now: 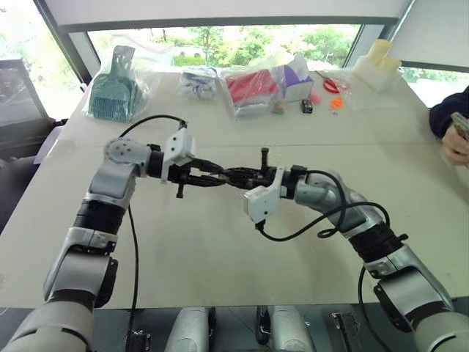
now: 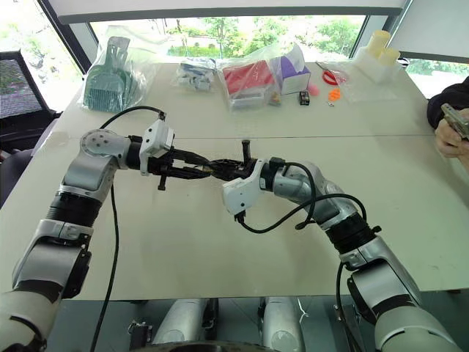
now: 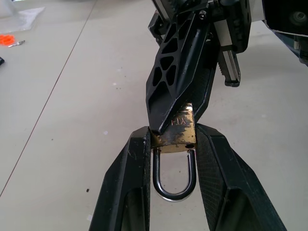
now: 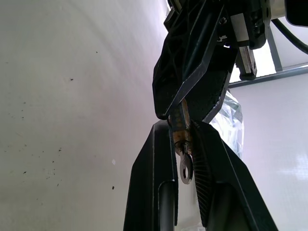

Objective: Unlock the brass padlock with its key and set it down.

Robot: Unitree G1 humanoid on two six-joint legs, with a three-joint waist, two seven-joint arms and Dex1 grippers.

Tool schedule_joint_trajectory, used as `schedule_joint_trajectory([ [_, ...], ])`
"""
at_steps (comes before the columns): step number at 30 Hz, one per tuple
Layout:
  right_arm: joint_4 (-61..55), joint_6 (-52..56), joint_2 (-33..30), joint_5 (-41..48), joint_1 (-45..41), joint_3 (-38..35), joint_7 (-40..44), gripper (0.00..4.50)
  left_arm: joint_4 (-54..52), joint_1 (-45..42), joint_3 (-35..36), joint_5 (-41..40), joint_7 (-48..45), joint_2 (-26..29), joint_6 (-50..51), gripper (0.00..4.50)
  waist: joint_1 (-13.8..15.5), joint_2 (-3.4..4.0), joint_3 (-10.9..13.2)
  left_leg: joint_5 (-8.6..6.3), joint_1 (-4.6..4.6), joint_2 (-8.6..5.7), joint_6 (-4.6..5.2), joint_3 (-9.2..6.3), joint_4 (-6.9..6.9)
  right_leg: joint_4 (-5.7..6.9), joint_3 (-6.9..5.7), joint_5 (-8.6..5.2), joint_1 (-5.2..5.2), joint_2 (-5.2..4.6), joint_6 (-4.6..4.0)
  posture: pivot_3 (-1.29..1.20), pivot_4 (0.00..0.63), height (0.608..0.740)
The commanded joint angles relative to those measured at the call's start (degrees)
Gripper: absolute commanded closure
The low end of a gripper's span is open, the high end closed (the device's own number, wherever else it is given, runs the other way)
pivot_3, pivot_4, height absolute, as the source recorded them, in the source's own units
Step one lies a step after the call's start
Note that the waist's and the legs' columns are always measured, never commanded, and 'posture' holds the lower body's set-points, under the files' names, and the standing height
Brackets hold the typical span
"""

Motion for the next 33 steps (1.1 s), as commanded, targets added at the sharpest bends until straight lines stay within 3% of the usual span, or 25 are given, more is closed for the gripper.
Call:
schedule_joint_trajectory([
  [1, -1.1, -1.2, 0.7, 0.8, -1.9, -1.7, -1.6, 4.48, -2.6, -0.4, 0.2, -0.4, 0.1, 0.3, -0.4, 3.73, 0.0, 0.00, 0.0, 0.00, 0.00, 0.00, 0.00, 0.00, 0.00, 0.00, 0.00, 0.00, 0.00, 0.00, 0.00, 0.00, 0.150, 0.740],
  [8, -1.2, -0.4, 1.0, 1.0, -1.7, -1.6, -1.1, 4.48, -0.9, -1.3, -0.2, 0.7, 1.2, 0.3, 0.3, 3.73, 0.0, 0.00, 0.0, 0.00, 0.00, 0.00, 0.00, 0.01, 0.00, 0.00, 0.01, 0.00, 0.00, 0.00, 0.00, 0.00, 0.150, 0.740],
  [10, -1.3, -0.1, 1.1, 1.1, -1.6, -1.6, -1.0, 4.50, -0.8, -1.4, -0.2, 0.7, 1.3, 0.6, 1.3, 2.68, 0.0, 0.00, 0.0, 0.00, 0.00, 0.00, 0.00, 0.02, 0.00, 0.00, 0.00, 0.00, 0.00, 0.00, 0.00, 0.00, 0.150, 0.740],
  [16, -1.5, 0.9, 1.1, 1.4, -0.9, -1.9, -0.7, 4.50, -3.4, -1.2, 2.7, -2.4, 1.1, 2.4, 5.1, 0.08, 0.0, 0.00, 0.0, 0.00, 0.00, 0.02, 0.00, 0.03, 0.00, 0.00, 0.01, 0.00, 0.00, 0.00, 0.00, 0.00, 0.150, 0.740],
  [22, -2.0, 2.0, 0.9, 2.0, -0.1, -1.9, -0.2, 4.50, -6.9, -0.8, 4.7, -4.5, 2.3, 4.8, 8.3, 0.01, 0.0, 0.00, 0.0, 0.00, 0.00, 0.08, 0.00, -0.03, 0.00, 0.01, 0.01, 0.00, 0.00, 0.00, 0.00, 0.00, 0.150, 0.740],
  [23, -2.2, 2.2, 0.9, 2.2, 0.0, -1.8, 0.0, 4.50, -7.4, -0.3, 4.8, -4.4, 2.2, 5.2, 8.3, 0.58, 0.0, 0.00, 0.0, 0.00, 0.00, 0.08, 0.00, -0.03, 0.00, 0.01, 0.02, 0.00, 0.00, 0.00, 0.00, 0.00, 0.150, 0.740],
  [31, -2.6, 2.6, 1.4, 2.5, 0.0, -1.4, 0.4, 4.50, -10.0, 2.8, 3.4, -2.8, 3.4, 5.1, 6.7, 3.94, -0.1, 0.00, 0.0, 0.00, 0.01, 0.08, -0.01, -0.03, 0.00, 0.01, 0.03, 0.00, 0.00, 0.00, 0.00, 0.00, 0.150, 0.740],
  [33, -2.6, 2.7, 1.4, 2.5, -0.1, -1.3, 0.5, 4.50, -9.6, 3.6, 2.8, -2.3, 3.6, 4.9, 5.8, 4.48, -0.1, 0.00, 0.0, 0.00, 0.02, 0.08, -0.01, -0.02, 0.00, 0.01, 0.03, 0.00, 0.00, 0.00, 0.00, 0.00, 0.150, 0.740],
])
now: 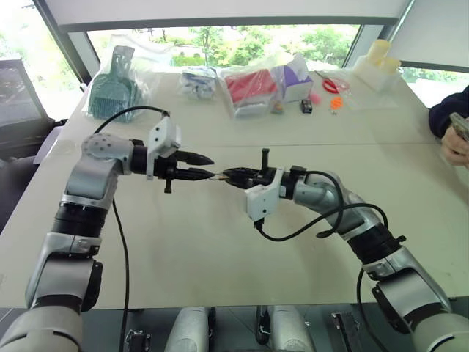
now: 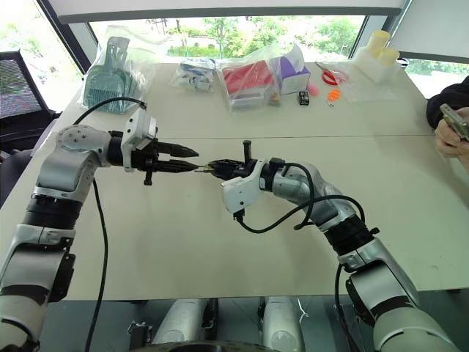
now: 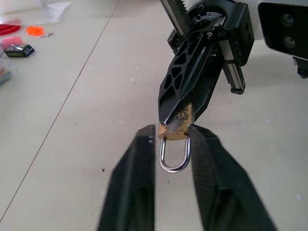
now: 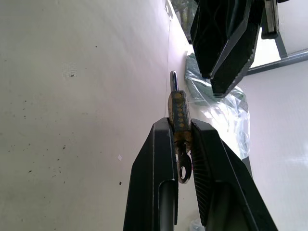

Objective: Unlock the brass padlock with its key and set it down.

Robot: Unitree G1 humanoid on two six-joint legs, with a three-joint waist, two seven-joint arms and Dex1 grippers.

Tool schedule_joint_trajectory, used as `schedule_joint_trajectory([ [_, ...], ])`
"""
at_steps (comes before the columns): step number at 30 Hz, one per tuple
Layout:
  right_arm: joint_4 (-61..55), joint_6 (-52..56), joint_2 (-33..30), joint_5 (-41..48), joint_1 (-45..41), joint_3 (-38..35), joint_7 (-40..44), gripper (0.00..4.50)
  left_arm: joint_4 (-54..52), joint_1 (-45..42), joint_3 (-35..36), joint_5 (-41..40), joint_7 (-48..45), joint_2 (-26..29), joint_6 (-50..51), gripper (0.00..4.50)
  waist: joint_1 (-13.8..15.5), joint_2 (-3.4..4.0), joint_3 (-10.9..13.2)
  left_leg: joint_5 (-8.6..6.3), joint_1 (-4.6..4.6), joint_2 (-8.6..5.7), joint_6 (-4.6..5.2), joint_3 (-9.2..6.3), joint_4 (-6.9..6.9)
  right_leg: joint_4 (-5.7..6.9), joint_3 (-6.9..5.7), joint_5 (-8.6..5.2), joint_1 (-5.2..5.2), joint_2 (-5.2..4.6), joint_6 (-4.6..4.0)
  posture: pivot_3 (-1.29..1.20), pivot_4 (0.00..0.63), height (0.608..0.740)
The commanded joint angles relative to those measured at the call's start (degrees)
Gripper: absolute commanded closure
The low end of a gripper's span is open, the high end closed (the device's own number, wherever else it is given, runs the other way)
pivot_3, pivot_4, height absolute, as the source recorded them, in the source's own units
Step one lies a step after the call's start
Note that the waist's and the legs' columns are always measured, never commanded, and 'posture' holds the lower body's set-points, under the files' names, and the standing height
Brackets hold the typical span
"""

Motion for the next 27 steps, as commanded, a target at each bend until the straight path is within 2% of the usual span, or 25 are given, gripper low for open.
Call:
schedule_joint_trajectory([
  [1, -2.8, -0.3, 0.5, 1.1, -0.8, -1.2, -0.1, 4.50, -1.0, 0.7, -0.3, 0.4, 0.6, -0.1, -1.9, 4.48, 0.0, 0.00, 0.0, 0.00, 0.00, 0.00, 0.00, 0.01, 0.00, 0.00, 0.00, 0.00, 0.00, 0.00, 0.00, 0.00, 0.150, 0.740],
  [12, -4.3, 0.7, 0.2, 1.5, -0.4, -1.6, 0.7, 4.50, 5.6, 0.9, -3.8, 7.4, 5.4, -2.2, -11.9, 4.48, 0.1, 0.00, 0.0, 0.00, 0.02, -0.02, 0.00, 0.17, 0.00, 0.01, 0.01, 0.00, 0.00, 0.00, 0.00, 0.00, 0.150, 0.740],
  [18, -4.9, 1.6, 0.4, 1.8, -0.5, -1.7, 0.8, 4.50, 8.7, -0.2, -3.1, 7.7, 7.8, -3.7, -14.7, 4.48, 0.1, 0.00, 0.0, 0.00, 0.01, -0.02, 0.00, 0.19, 0.00, 0.01, 0.01, 0.00, 0.00, 0.00, 0.00, 0.00, 0.150, 0.740],
  [25, -3.7, 2.0, -0.1, 1.5, 0.8, -1.3, 0.9, 4.50, 8.1, 0.9, -2.4, 6.9, 6.9, -1.4, -13.4, 4.48, 0.1, 0.00, 0.0, 0.00, 0.01, -0.01, 0.00, 0.19, 0.00, 0.01, 0.01, 0.00, 0.00, 0.00, 0.00, 0.00, 0.150, 0.740],
  [27, 0.3, 1.4, -0.6, -0.8, 1.1, -0.7, -0.4, 4.50, 7.5, 1.8, -1.4, 6.4, 7.2, 0.2, -12.2, 4.48, 0.1, 0.00, 0.0, 0.00, 0.01, -0.01, 0.00, 0.19, 0.00, 0.01, 0.01, 0.00, 0.00, 0.00, 0.00, 0.00, 0.150, 0.740],
])
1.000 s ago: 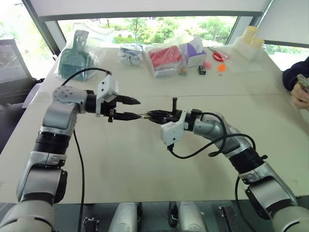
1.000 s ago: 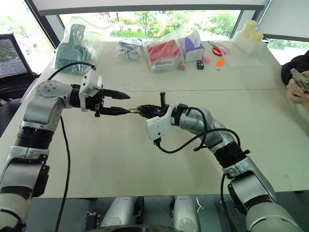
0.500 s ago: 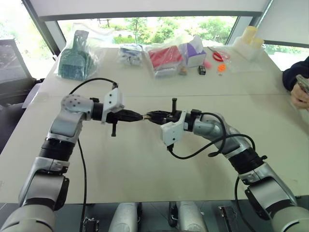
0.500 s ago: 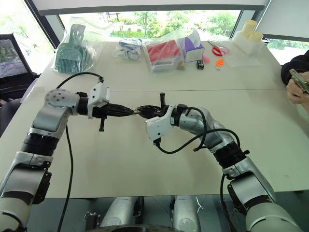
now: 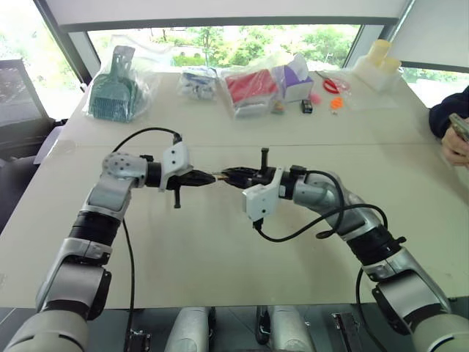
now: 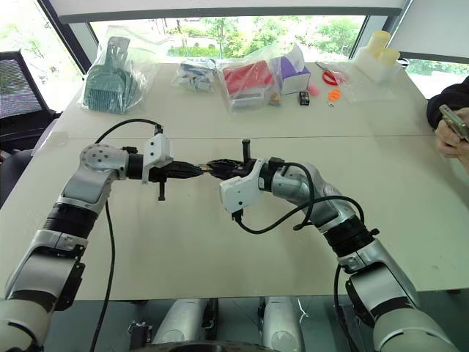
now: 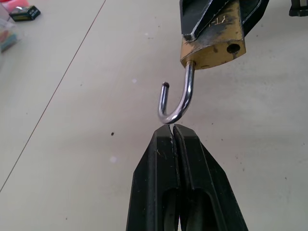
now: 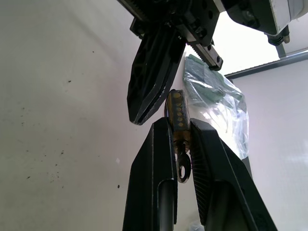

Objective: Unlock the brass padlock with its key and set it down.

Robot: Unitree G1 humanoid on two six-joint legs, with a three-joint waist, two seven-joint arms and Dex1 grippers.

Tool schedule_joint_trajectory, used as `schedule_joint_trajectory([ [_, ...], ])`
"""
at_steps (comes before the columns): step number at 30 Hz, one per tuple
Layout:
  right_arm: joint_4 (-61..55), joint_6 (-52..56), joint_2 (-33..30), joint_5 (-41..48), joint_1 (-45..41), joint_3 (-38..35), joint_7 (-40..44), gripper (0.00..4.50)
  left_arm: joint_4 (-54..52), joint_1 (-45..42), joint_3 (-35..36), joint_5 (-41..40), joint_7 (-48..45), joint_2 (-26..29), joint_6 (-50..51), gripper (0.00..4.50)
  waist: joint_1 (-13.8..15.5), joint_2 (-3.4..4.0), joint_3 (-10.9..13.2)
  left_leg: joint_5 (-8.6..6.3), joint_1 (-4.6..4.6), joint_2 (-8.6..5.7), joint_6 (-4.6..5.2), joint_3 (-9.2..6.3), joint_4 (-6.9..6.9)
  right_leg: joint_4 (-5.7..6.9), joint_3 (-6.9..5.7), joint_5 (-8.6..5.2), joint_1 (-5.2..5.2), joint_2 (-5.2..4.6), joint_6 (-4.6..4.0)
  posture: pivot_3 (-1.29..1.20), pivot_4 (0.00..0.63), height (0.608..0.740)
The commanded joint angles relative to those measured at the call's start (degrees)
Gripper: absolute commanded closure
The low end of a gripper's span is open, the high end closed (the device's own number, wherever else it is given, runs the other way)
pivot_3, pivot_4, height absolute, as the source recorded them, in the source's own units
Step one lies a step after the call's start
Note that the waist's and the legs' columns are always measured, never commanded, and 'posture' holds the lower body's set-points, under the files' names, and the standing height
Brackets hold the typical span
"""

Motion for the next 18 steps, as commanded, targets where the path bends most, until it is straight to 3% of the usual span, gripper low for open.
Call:
schedule_joint_trajectory([
  [1, 4.0, -0.7, -0.6, -2.2, 0.1, -0.3, -2.0, 4.50, -2.4, 0.7, 3.2, -1.4, 0.2, 2.7, 1.7, 4.48, -0.1, 0.00, 0.0, 0.00, 0.00, 0.00, 0.00, 0.00, 0.00, 0.00, 0.00, 0.00, 0.00, 0.00, 0.00, 0.00, 0.150, 0.740],
  [11, 11.3, -1.1, 0.0, -8.3, -2.2, 3.1, -2.4, 4.50, -18.4, 10.3, 4.8, -6.4, 0.5, 5.7, 13.9, 4.48, -0.3, 0.01, 0.0, 0.00, 0.01, 0.07, 0.00, -0.03, -0.01, 0.00, 0.03, 0.00, 0.00, 0.00, 0.00, 0.00, 0.150, 0.740],
  [18, 3.4, 4.1, -1.7, -1.5, 1.0, 2.6, 8.9, 1.36, -25.9, 14.2, 5.0, -8.8, 1.5, 6.9, 20.3, 4.50, -0.2, 0.01, 0.0, 0.00, 0.05, 0.08, -0.01, -0.17, -0.01, 0.01, 0.08, 0.00, 0.00, 0.00, 0.00, 0.00, 0.150, 0.740],
])
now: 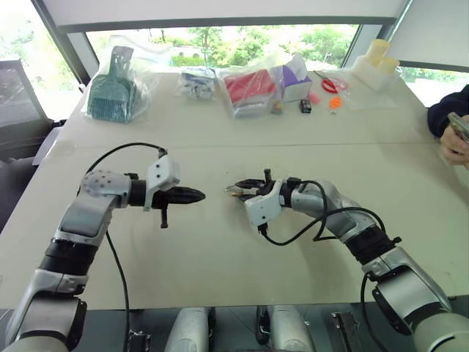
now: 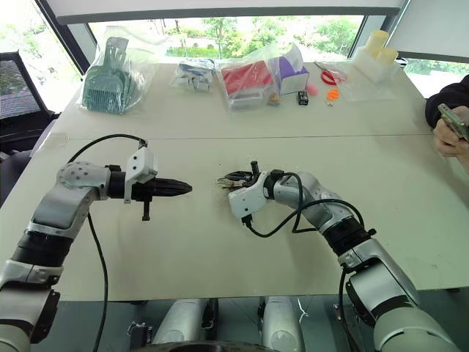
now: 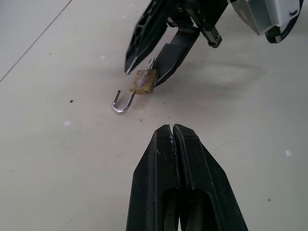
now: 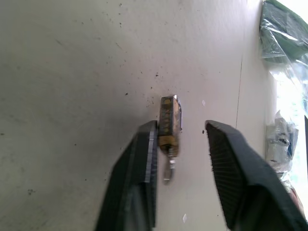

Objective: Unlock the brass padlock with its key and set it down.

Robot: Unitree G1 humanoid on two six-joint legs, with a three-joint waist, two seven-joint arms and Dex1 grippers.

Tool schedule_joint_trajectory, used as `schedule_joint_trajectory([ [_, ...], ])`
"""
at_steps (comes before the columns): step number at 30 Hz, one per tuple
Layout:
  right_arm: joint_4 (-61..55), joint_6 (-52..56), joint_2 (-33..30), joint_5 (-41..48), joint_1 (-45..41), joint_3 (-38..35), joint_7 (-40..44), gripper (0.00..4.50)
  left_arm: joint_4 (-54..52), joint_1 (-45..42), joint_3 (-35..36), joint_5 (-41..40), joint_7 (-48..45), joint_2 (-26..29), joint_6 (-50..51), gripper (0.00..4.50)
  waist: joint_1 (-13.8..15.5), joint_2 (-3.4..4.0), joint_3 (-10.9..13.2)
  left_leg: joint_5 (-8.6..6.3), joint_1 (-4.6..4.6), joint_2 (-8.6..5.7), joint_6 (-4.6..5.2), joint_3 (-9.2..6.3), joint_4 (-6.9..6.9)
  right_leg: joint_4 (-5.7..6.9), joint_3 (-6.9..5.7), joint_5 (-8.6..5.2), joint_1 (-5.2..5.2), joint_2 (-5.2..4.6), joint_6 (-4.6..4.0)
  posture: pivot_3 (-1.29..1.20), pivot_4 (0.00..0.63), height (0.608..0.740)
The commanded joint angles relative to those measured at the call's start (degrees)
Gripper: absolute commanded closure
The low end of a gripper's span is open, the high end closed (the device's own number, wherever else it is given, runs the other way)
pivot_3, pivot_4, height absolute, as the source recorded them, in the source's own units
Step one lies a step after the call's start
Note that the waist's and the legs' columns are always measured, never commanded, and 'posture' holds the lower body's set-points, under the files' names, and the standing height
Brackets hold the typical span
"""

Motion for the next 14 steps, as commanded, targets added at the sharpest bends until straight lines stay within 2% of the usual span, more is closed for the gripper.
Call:
schedule_joint_trajectory([
  [1, -7.7, 4.4, -1.6, 5.7, 1.8, -1.1, 7.6, 0.89, -3.7, 0.6, 1.2, -1.4, 0.4, 1.3, 1.4, 4.50, 0.1, 0.00, 0.0, 0.00, 0.00, 0.00, 0.00, 0.00, 0.00, 0.00, 0.00, 0.00, 0.00, 0.00, 0.00, 0.00, 0.150, 0.740],
  [3, -11.5, 7.4, -3.1, 7.9, 2.7, -1.7, 11.2, 0.02, -3.8, 0.6, 1.1, -1.3, 0.5, 1.5, 1.4, 4.50, 0.2, 0.00, 0.0, 0.00, 0.01, 0.00, 0.00, -0.02, 0.00, 0.00, 0.00, 0.00, 0.01, 0.00, 0.00, 0.00, 0.150, 0.740],
  [4, -12.6, 8.3, -3.4, 8.5, 2.9, -1.8, 12.1, 0.02, -3.9, 0.6, 1.1, -1.3, 0.6, 1.6, 1.5, 4.50, 0.3, 0.00, 0.0, 0.00, 0.02, 0.00, 0.00, -0.01, 0.00, -0.01, 0.00, 0.00, 0.02, 0.00, 0.00, 0.00, 0.150, 0.740],
  [8, -20.6, 23.2, -5.8, 19.0, 4.8, -7.8, 19.3, 0.02, -2.2, -1.1, 1.2, -1.1, 0.5, 1.4, 0.7, 4.50, 0.5, 0.00, 0.0, 0.00, 0.02, 0.00, 0.00, -0.02, 0.01, -0.02, -0.01, 0.00, 0.03, 0.00, 0.00, 0.00, 0.150, 0.740],
  [14, -28.2, 39.9, -8.5, 27.2, 7.0, -13.5, 23.4, 0.02, 0.2, -2.6, 1.4, -1.4, -0.6, 1.7, 0.0, 4.50, 0.5, 0.00, 0.0, 0.00, 0.03, 0.01, 0.00, -0.01, 0.01, -0.01, -0.02, 0.00, 0.03, 0.01, -0.01, 0.00, 0.150, 0.740],
])
